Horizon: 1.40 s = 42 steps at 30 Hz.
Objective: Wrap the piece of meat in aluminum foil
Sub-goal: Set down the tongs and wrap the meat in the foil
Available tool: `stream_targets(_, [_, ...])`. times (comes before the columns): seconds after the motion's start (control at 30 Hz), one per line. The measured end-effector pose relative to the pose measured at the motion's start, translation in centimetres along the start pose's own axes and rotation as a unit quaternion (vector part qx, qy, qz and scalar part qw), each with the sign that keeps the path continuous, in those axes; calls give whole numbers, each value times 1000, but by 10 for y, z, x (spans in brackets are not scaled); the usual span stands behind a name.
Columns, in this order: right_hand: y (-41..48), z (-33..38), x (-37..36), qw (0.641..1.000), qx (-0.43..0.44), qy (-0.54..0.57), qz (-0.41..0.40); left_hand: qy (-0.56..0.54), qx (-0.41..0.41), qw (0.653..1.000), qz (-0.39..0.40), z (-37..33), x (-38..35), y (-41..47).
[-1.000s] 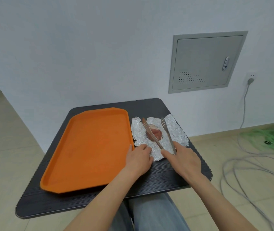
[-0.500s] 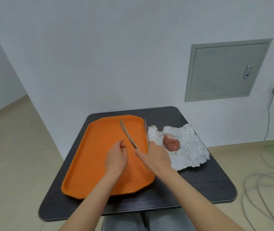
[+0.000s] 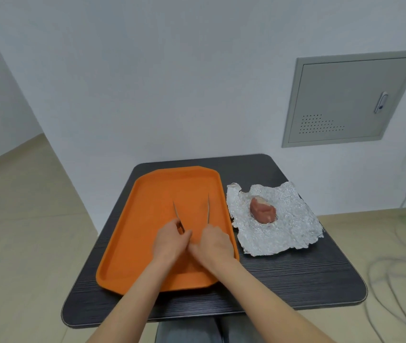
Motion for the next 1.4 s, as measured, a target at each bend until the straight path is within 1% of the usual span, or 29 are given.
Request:
stream_targets(0.33, [-3, -5, 2, 1000, 5, -12, 12, 17, 17, 1000, 9, 2, -4, -1])
stream_targets(0.43, [-4, -7, 15, 1000, 10, -10, -6, 30, 20, 999, -19, -5, -2, -3])
stream_targets(0.57, [-4, -12, 43, 998, 53, -18, -41, 51, -38, 995, -73, -37, -2, -7])
stream_targets(0.67, [-1, -24, 70, 993, 68, -43, -81, 74, -85, 991, -69, -67, -13, -11])
stream_targets(0.77, [7, -49, 99, 990, 46, -44, -125, 117, -114, 986, -45, -91, -29, -16])
stream_targets(0.87, [15, -78, 124, 987, 24, -50, -153, 171, -120, 978, -15, -104, -45, -18])
stream_targets(0.97, [21, -104, 142, 985, -13, -65, -159, 245, -130, 961, -1, -111, -58, -18])
stream_targets(1.2, [36, -141, 158, 976, -56, -125, -166, 378, -137, 915, 19, -127, -75, -12])
stream_targets(1.3, [39, -154, 162, 978, -102, -114, -139, 396, -124, 909, 39, -129, -82, -9])
stream_targets(1.4, [43, -164, 162, 982, -123, -81, -117, 365, -96, 925, 52, -127, -84, -6])
Point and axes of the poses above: each hand's wrist, its own y-axis towards the middle knuckle, its own x-axis out of the back of the hand, z = x × y, the point moved 5 cm from there along y, towards the middle knuckle, and after that the axes turned 8 degrees about y, right-handed, at the moved point
